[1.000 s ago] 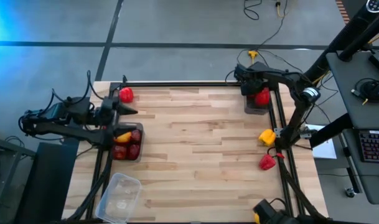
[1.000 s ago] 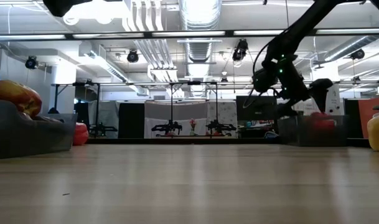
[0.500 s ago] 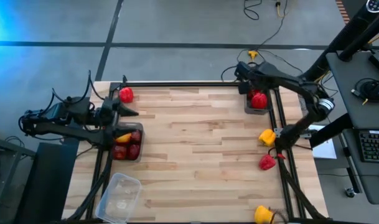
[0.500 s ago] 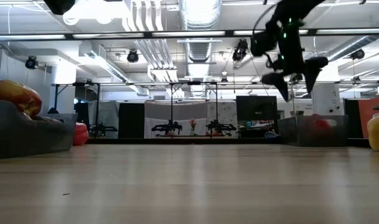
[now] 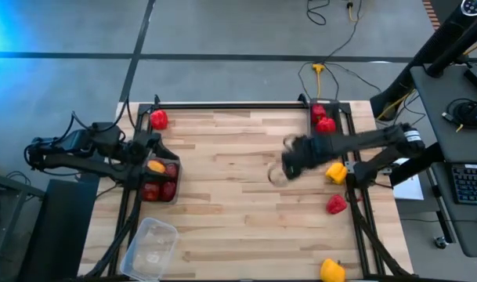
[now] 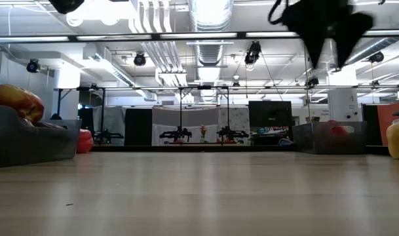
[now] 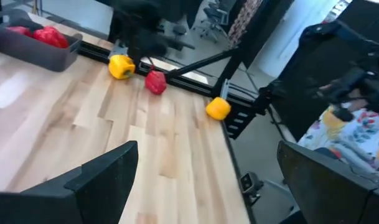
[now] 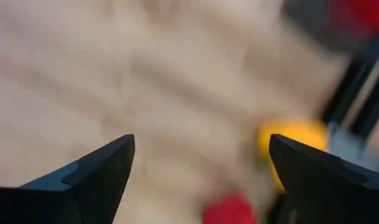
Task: Sort produce into baskets
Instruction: Put the red bell pepper into the right black transparent bin
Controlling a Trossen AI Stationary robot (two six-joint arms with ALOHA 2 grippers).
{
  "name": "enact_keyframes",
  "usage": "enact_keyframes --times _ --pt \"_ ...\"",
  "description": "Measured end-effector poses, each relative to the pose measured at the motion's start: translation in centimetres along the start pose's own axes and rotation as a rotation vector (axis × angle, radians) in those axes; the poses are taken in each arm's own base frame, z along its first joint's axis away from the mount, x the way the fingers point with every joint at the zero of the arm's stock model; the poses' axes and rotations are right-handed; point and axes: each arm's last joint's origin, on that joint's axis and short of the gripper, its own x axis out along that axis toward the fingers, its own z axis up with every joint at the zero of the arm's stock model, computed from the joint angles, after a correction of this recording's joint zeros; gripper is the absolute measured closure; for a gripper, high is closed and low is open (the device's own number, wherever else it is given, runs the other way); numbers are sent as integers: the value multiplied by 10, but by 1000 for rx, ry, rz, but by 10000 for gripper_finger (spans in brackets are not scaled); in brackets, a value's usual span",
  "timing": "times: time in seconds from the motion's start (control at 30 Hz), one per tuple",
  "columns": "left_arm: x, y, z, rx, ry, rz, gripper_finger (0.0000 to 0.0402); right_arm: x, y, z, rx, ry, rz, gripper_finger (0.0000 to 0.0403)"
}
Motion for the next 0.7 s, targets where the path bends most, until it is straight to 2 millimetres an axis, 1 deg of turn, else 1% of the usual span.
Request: enact_keyframes --times 0.07,0.13,0.2,0.3,0.4,0.5,0.57,0.7 --pt "3 1 0 8 6 12 36 -1 8 -24 -3 87 4 40" --pt "6 1 0 9 15 18 36 1 12 -43 20 163 0 39" --pt "9 2 0 7 26 22 36 4 14 -58 27 239 -22 36" --pt "14 3 0 4 44 29 36 12 16 -76 -54 336 -52 30" --pt "18 4 -1 18 56 41 36 20 14 -83 -208 437 -68 21" --pt "22 5 -1 25 60 66 36 36 11 -88 -400 533 -82 19" --pt "24 6 -1 13 64 82 36 49 9 -92 -513 578 -112 18" --pt "30 7 -1 -13 82 94 36 82 5 -100 -671 677 -149 18"
